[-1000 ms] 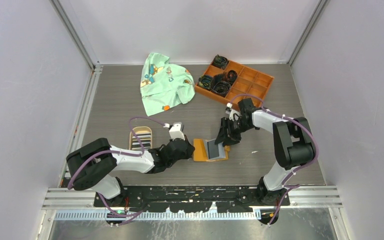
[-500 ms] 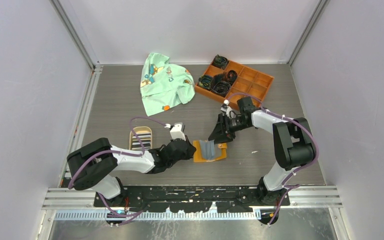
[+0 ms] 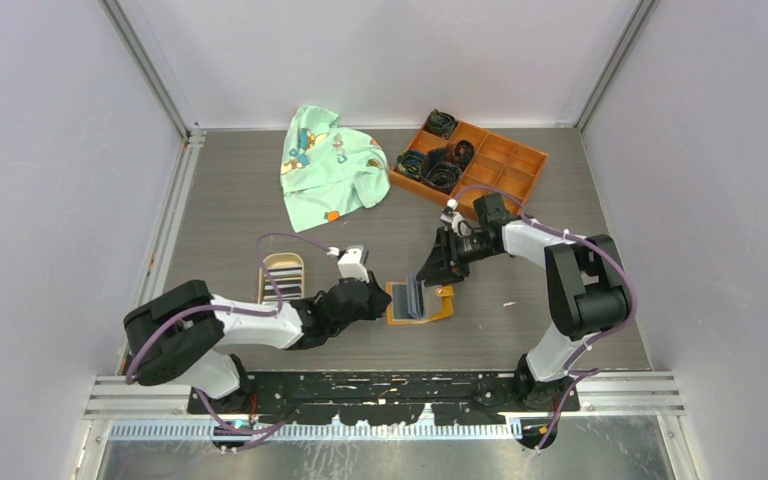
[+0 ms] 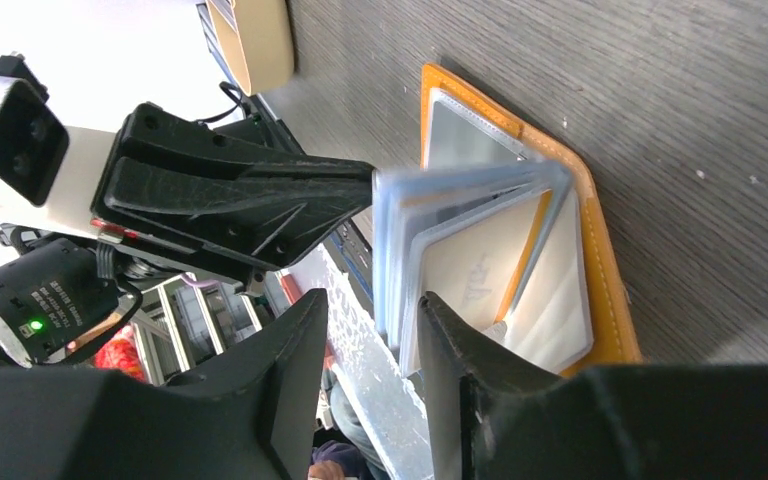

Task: Put the credit cards into the card holder
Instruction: Open the card holder at the center of the board.

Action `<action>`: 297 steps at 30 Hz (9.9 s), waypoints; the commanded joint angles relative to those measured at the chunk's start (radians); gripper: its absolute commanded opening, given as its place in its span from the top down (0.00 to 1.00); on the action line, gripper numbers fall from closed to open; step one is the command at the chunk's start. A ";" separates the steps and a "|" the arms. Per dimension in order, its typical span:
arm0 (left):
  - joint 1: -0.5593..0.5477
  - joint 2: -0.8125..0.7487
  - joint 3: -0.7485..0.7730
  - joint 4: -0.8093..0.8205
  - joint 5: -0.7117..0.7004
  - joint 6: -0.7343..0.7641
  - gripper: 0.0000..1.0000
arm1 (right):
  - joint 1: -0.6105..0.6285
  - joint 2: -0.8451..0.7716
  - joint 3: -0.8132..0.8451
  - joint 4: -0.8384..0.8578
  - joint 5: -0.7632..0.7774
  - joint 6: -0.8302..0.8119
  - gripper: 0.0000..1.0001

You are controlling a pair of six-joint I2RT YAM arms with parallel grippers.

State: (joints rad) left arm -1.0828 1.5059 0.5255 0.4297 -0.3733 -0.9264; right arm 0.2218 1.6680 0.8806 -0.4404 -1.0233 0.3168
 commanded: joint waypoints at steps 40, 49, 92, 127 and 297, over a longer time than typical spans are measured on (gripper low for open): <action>0.025 -0.029 0.077 0.017 0.222 0.244 0.60 | 0.021 -0.063 0.130 -0.319 0.352 -0.499 0.61; 0.066 -0.068 0.034 -0.061 0.277 0.169 0.45 | 0.107 0.044 0.169 -0.349 0.587 -0.496 0.64; 0.122 0.282 0.296 0.223 0.693 0.011 0.56 | 0.020 -0.001 0.203 -0.370 0.470 -0.479 0.62; 0.051 0.223 0.217 0.029 0.551 0.026 0.56 | -0.080 0.036 0.211 -0.501 0.804 -0.771 0.54; 0.039 0.445 0.824 -0.392 0.603 0.146 0.37 | -0.208 -0.045 0.225 -0.418 0.247 -0.484 0.62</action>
State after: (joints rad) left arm -1.0386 2.0205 1.3540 -0.0757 0.1673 -0.7567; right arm 0.0174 1.6062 1.0733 -0.8051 -0.6910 -0.1314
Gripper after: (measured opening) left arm 0.629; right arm 0.388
